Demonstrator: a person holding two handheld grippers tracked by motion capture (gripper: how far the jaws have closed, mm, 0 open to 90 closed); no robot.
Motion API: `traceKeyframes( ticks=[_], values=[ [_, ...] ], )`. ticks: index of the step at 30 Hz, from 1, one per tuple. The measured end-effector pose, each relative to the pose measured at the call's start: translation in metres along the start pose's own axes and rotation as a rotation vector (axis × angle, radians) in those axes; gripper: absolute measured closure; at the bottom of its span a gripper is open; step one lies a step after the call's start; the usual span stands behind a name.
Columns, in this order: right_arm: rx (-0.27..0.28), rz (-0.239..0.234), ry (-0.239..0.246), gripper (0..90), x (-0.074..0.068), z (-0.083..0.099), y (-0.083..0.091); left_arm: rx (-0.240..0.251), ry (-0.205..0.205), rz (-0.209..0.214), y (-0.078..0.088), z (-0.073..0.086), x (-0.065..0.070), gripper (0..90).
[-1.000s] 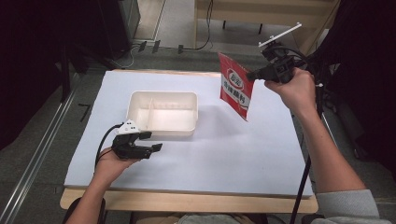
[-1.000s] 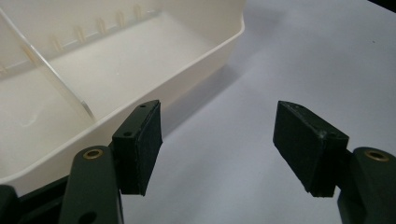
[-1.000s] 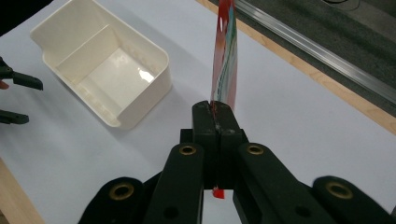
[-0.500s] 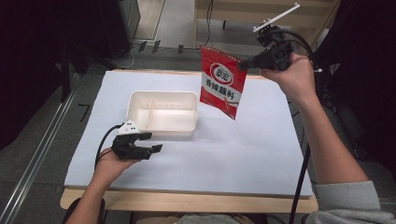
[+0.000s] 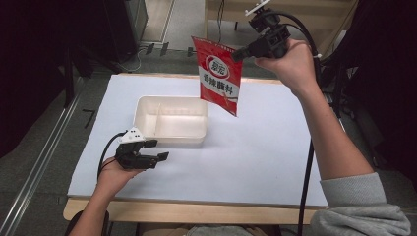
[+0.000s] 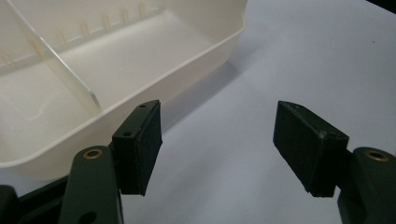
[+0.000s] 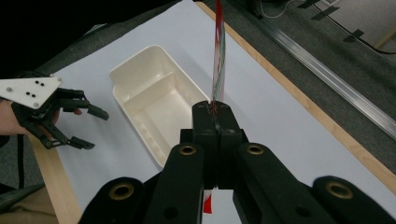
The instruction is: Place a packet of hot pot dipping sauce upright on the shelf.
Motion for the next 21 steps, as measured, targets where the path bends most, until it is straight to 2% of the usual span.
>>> traceKeyframes(
  ticks=[6,10,17,19,21],
  values=[
    [-0.002,-0.017,0.022,90.0,-0.003,-0.014,-0.013,0.006,0.005,-0.008,0.003,0.002,-0.001,33.7],
    [-0.002,-0.05,0.046,90.0,-0.011,-0.028,-0.033,0.003,0.004,-0.01,0.004,0.003,-0.002,33.7],
    [0.003,-0.108,0.068,90.0,-0.015,-0.04,-0.063,0.013,0.018,-0.014,0.007,0.005,-0.003,33.7],
    [0.012,-0.142,0.069,90.0,-0.017,-0.043,-0.072,0.013,0.017,-0.016,0.007,0.005,-0.003,33.7],
    [0.013,-0.146,0.075,90.0,-0.018,-0.046,-0.079,0.014,0.019,-0.015,0.008,0.005,-0.004,33.7]
  ],
)
Point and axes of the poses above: each handheld gripper's, and its own axes: y roughly backward along the jaws, z roughly out of its underside, x roughly to its right, the point moved 3 cm from there along -y, roughly forward along the jaws, and after that the axes turned 15 degrees about y, right-handed, at the moved point
